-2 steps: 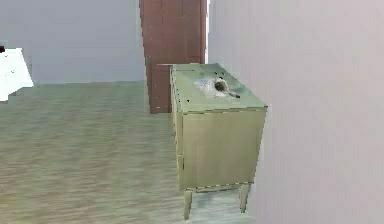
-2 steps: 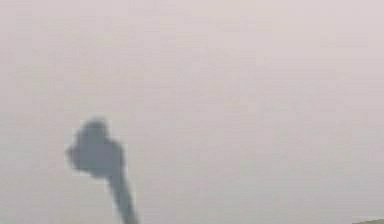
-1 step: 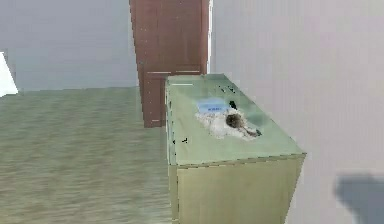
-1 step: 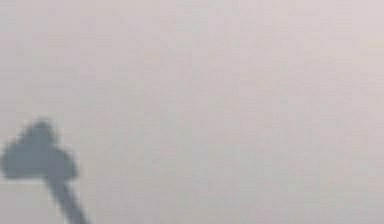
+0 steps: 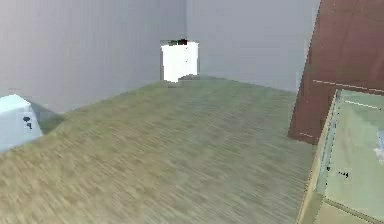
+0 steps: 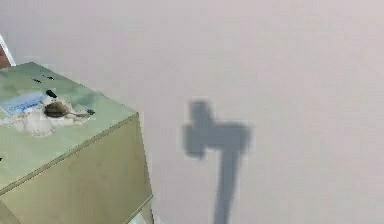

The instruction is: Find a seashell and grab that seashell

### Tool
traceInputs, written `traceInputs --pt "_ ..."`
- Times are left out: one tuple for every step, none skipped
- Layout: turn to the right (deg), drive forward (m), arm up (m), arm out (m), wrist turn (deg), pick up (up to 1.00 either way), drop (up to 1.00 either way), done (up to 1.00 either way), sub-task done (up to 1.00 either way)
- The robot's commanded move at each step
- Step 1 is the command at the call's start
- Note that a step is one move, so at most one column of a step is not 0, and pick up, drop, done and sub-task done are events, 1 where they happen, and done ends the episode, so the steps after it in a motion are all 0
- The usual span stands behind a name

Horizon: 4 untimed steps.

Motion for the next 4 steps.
traceInputs --pt "-30.0 0.0 0.0 0.0 0.0 0.0 0.0 0.0 0.0" --pt "0.0 0.0 0.5 0.0 0.0 0.0 0.0 0.0 0.0" --pt "0.0 0.0 0.38 0.0 0.0 0.0 0.0 0.0 0.0" --pt "0.0 0.0 0.0 0.46 0.0 0.0 0.0 0.0 0.0"
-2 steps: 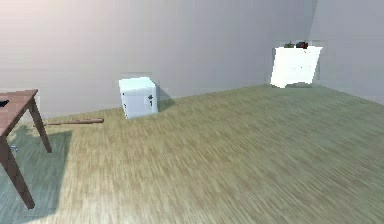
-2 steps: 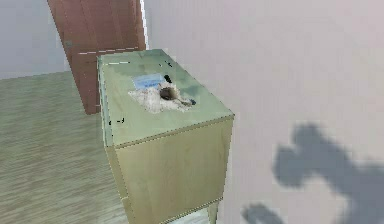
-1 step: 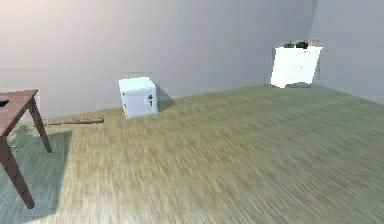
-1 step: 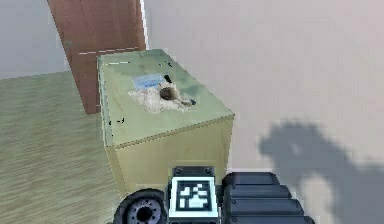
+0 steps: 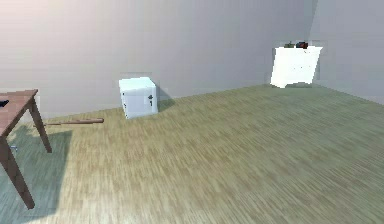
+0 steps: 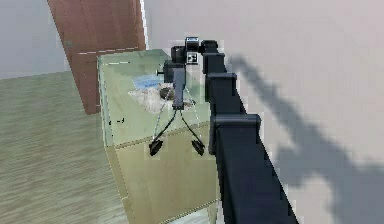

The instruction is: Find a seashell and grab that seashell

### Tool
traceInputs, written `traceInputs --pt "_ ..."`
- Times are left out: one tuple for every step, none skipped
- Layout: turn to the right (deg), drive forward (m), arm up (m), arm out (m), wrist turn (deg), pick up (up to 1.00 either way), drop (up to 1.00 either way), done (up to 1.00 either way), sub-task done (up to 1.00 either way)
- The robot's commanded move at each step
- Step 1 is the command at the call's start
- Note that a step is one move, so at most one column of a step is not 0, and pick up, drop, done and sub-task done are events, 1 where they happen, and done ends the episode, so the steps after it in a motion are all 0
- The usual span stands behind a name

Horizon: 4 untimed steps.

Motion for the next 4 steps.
traceInputs --pt "0.0 0.0 0.0 0.0 45.0 0.0 0.0 0.0 0.0" --pt "0.0 0.0 0.0 0.0 45.0 0.0 0.0 0.0 0.0" --pt "0.0 0.0 0.0 0.0 45.0 0.0 0.0 0.0 0.0" --pt "0.0 0.0 0.0 0.0 6.0 0.0 0.0 0.0 0.0"
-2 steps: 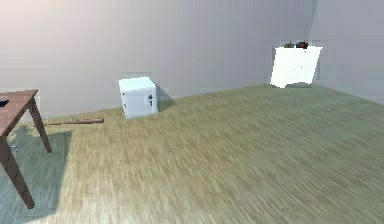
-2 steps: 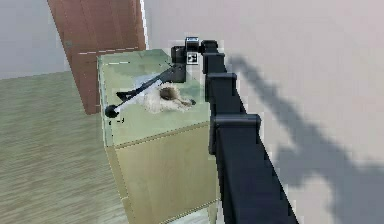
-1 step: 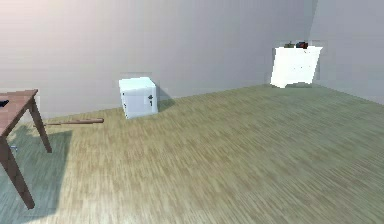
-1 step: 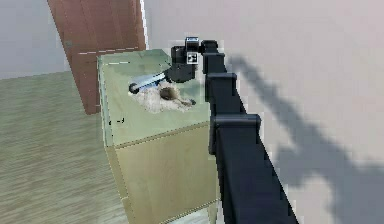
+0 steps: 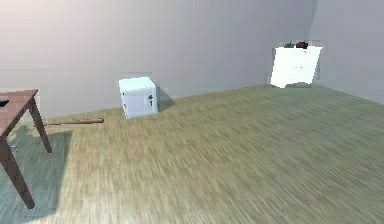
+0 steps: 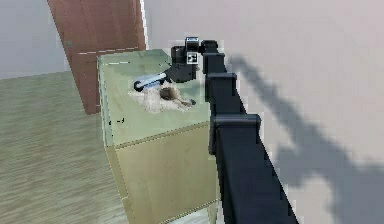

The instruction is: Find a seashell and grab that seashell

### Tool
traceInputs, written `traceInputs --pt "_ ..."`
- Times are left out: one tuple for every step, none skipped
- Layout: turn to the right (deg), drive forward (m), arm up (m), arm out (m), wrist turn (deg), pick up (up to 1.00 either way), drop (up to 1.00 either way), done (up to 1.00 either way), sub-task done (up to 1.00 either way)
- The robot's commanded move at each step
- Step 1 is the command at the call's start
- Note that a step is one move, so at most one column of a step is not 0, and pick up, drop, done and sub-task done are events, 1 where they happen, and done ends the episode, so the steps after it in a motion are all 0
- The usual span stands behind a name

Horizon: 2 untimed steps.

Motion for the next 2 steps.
traceInputs --pt "0.0 0.0 0.0 0.0 0.0 1.0 0.0 0.0 0.0" --pt "0.0 0.0 0.0 0.0 0.0 0.0 0.0 1.0 0.0"
